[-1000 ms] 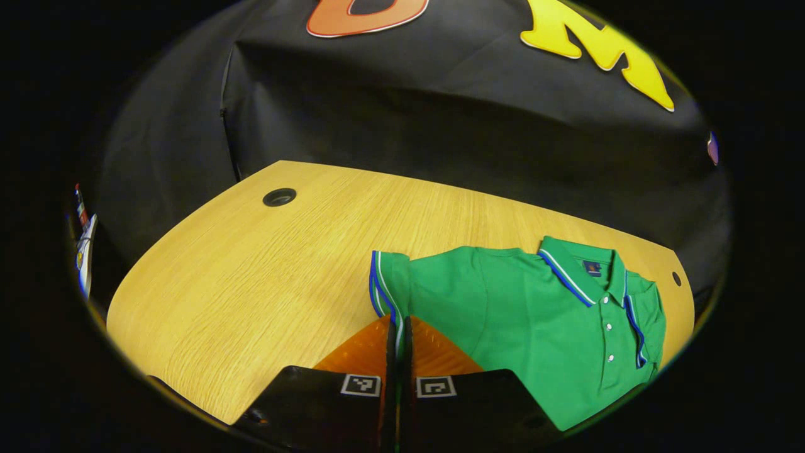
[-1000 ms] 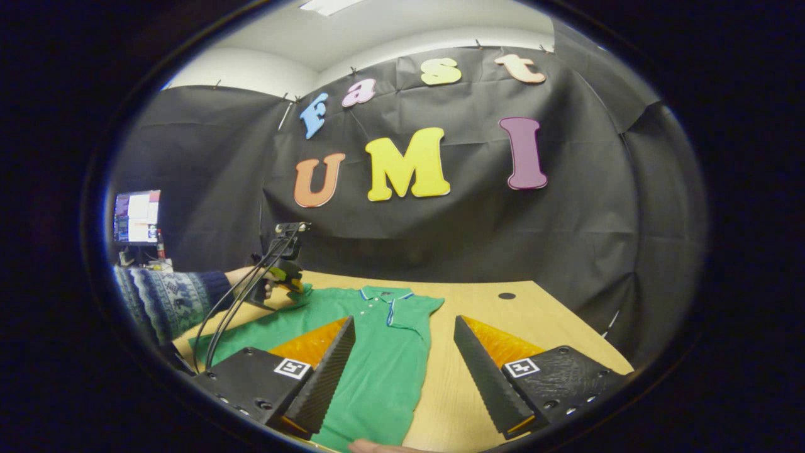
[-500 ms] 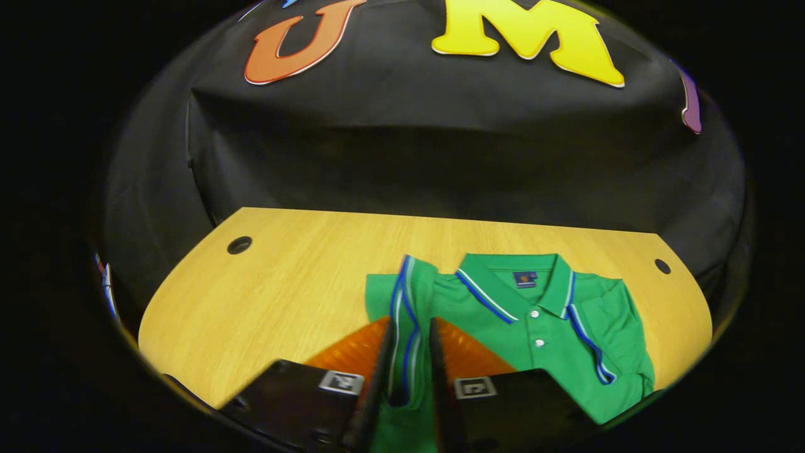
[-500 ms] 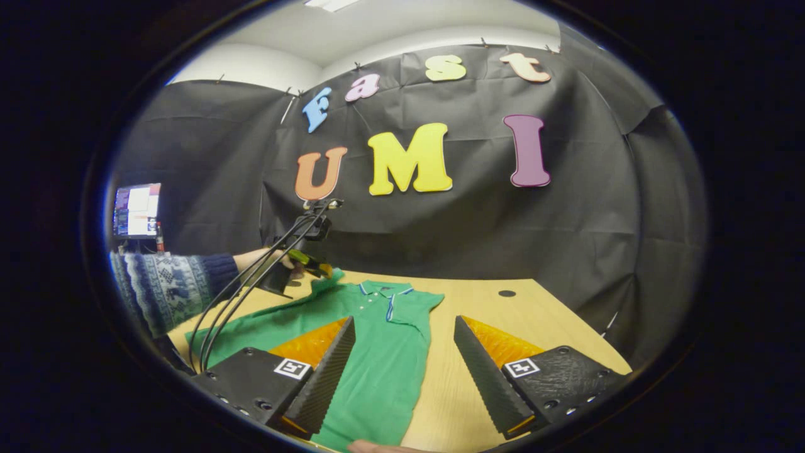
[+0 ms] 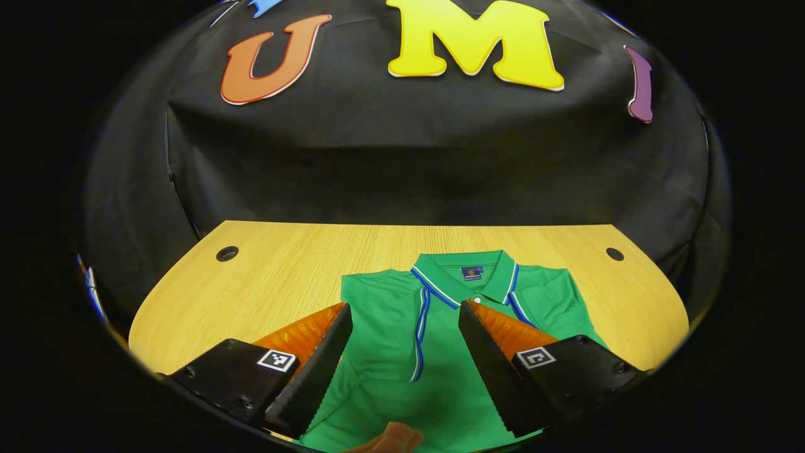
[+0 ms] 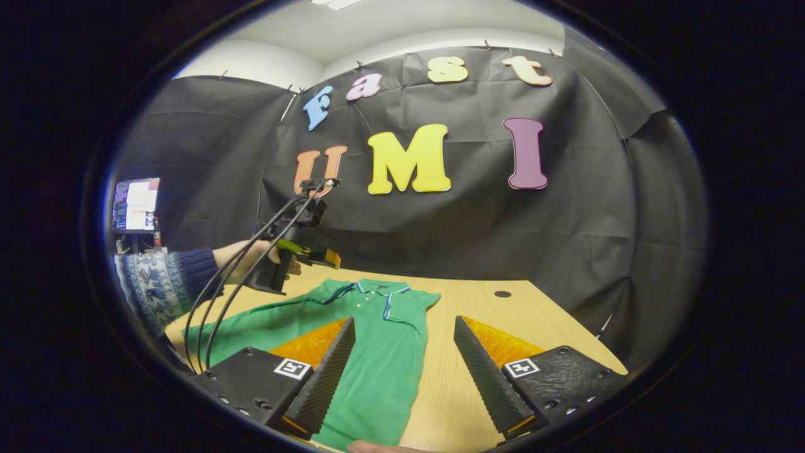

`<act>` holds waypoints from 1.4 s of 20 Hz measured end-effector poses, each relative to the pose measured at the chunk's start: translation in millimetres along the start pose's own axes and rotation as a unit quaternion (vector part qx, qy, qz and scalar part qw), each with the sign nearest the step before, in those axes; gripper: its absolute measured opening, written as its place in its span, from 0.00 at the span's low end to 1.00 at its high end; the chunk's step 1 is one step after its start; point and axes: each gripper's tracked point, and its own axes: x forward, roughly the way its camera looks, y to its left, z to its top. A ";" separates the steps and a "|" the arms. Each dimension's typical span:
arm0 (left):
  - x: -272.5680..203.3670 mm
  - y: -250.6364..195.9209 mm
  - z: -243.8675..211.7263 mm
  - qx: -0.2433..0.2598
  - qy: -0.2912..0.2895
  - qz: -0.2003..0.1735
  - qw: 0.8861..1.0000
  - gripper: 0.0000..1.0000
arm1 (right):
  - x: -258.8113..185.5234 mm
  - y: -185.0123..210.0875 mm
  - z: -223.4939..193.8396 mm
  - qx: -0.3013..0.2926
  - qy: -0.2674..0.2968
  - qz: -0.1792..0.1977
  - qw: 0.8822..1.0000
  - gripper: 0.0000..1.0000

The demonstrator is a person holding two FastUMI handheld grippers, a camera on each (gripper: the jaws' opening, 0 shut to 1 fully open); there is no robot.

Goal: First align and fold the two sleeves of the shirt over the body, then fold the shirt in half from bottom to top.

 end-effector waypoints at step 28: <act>-252.6 71.3 -190.5 0.040 -0.123 0.038 0.991 1.00 | -66.5 31.6 -91.3 -0.025 0.043 -0.051 0.997 0.95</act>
